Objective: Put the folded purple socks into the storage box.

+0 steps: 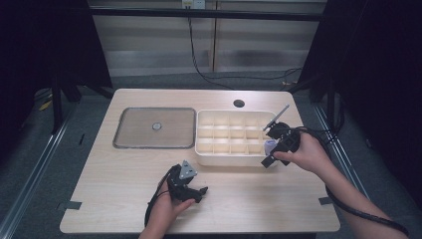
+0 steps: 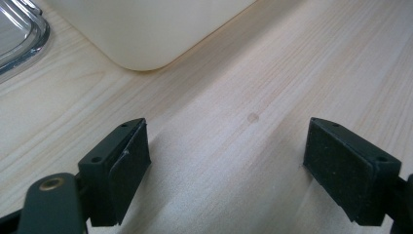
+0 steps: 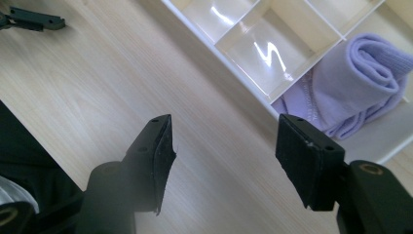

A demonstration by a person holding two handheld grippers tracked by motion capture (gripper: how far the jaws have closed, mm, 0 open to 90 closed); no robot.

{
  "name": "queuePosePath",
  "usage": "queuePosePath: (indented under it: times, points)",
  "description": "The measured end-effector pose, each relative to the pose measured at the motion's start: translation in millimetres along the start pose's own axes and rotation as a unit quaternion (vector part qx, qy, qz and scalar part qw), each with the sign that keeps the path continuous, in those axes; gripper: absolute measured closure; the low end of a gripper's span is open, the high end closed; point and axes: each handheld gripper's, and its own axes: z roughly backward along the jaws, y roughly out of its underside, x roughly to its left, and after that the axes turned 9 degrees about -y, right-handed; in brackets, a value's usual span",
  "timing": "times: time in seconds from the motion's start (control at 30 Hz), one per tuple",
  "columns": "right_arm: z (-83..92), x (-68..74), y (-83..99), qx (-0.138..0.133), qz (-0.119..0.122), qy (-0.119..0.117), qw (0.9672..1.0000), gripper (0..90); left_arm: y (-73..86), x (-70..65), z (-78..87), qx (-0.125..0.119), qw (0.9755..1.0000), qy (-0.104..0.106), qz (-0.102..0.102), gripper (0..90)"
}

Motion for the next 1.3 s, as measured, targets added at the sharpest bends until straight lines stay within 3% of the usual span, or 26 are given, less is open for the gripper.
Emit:
queuePosePath:
  times: [0.6,1.3]
  points:
    - [-9.6,19.4,9.5,-0.001,0.028,-0.011,0.9996,37.1,0.0,-0.1,0.0,0.0,1.0,0.0,0.001,16.4]
    - [-40.6,27.1,17.9,0.0,0.047,-0.036,0.9983,35.8,0.0,0.0,0.0,0.0,1.0,0.0,0.0,16.4]
